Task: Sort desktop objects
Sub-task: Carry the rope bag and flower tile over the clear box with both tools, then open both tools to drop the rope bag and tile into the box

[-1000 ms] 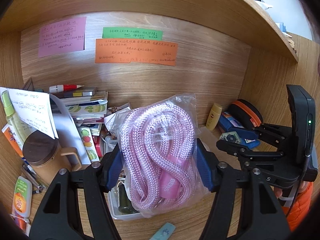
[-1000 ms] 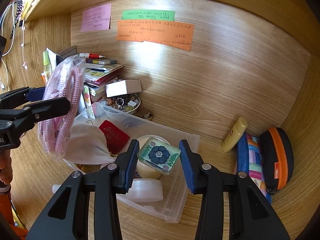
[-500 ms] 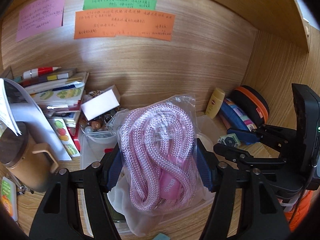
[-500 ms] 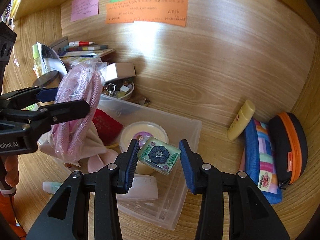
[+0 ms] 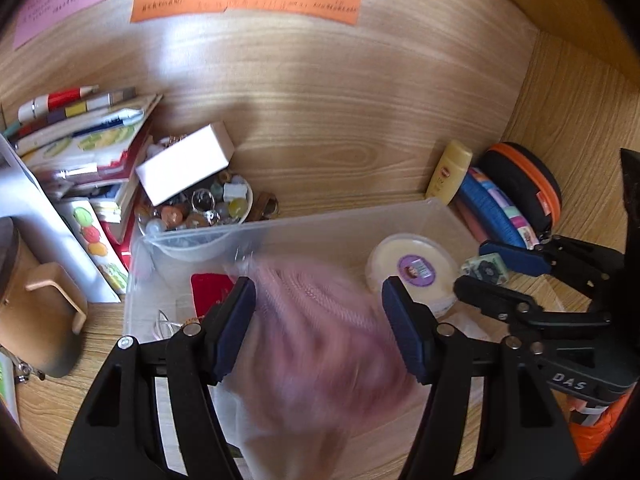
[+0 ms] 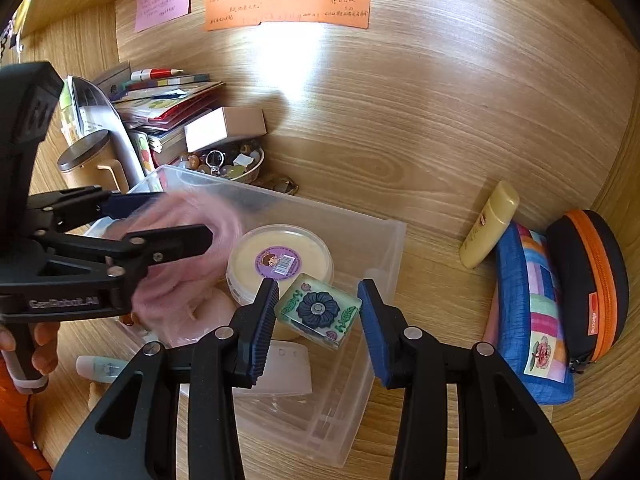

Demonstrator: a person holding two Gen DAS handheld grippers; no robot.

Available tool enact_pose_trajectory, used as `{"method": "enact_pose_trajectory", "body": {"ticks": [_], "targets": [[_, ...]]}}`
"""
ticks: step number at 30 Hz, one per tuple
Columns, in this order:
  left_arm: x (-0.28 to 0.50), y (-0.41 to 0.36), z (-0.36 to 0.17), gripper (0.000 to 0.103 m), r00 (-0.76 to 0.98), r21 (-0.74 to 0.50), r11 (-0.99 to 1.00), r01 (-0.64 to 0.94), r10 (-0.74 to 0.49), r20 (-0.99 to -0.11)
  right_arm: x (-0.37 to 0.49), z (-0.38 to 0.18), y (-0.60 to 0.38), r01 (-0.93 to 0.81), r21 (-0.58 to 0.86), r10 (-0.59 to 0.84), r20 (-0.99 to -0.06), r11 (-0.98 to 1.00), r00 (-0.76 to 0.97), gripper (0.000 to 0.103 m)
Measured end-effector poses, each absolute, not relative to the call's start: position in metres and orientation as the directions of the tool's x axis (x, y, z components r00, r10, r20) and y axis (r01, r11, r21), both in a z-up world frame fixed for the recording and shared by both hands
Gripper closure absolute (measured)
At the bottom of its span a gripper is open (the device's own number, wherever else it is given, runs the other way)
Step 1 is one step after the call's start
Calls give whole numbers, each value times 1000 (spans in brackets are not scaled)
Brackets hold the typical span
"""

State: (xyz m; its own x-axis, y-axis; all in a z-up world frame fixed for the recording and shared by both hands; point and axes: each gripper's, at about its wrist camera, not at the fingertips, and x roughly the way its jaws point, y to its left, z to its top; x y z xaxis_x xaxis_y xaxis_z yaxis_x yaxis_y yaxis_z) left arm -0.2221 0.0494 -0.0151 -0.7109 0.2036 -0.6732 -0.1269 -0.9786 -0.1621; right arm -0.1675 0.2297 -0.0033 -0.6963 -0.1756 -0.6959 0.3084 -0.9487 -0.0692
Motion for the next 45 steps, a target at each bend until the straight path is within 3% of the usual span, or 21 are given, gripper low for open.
{"method": "enact_pose_trajectory", "body": {"ticks": [12, 16, 25, 30, 34, 36, 45], "targets": [[-217, 52, -15, 38, -711, -155, -978, -137, 206, -673, -166, -5, 230, 321, -64, -188, -698, -945, -691, 65], [-216, 50, -13, 35, -713, -158, -979, -130, 203, -671, -164, -6, 226, 316, -86, -170, -697, -945, -696, 48], [-208, 45, 1, 26, -744, -126, -986, -108, 164, -647, -162, -10, 218, 329, -111, -161, -700, -938, -696, 47], [-201, 41, 8, 9, -763, -106, -991, -77, 126, -634, -155, -4, 216, 320, -137, -150, -671, -937, -726, 30], [-195, 35, 12, 6, -765, -97, -994, -54, 103, -636, -148, 2, 213, 328, -154, -155, -647, -932, -747, 29], [-192, 33, 14, 5, -758, -86, -996, -33, 81, -647, -146, 3, 210, 331, -168, -151, -645, -929, -749, 23], [-168, 23, 19, 5, -761, -38, -999, 10, 17, -649, -130, 14, 196, 369, -217, -168, -611, -904, -773, 21]]}}
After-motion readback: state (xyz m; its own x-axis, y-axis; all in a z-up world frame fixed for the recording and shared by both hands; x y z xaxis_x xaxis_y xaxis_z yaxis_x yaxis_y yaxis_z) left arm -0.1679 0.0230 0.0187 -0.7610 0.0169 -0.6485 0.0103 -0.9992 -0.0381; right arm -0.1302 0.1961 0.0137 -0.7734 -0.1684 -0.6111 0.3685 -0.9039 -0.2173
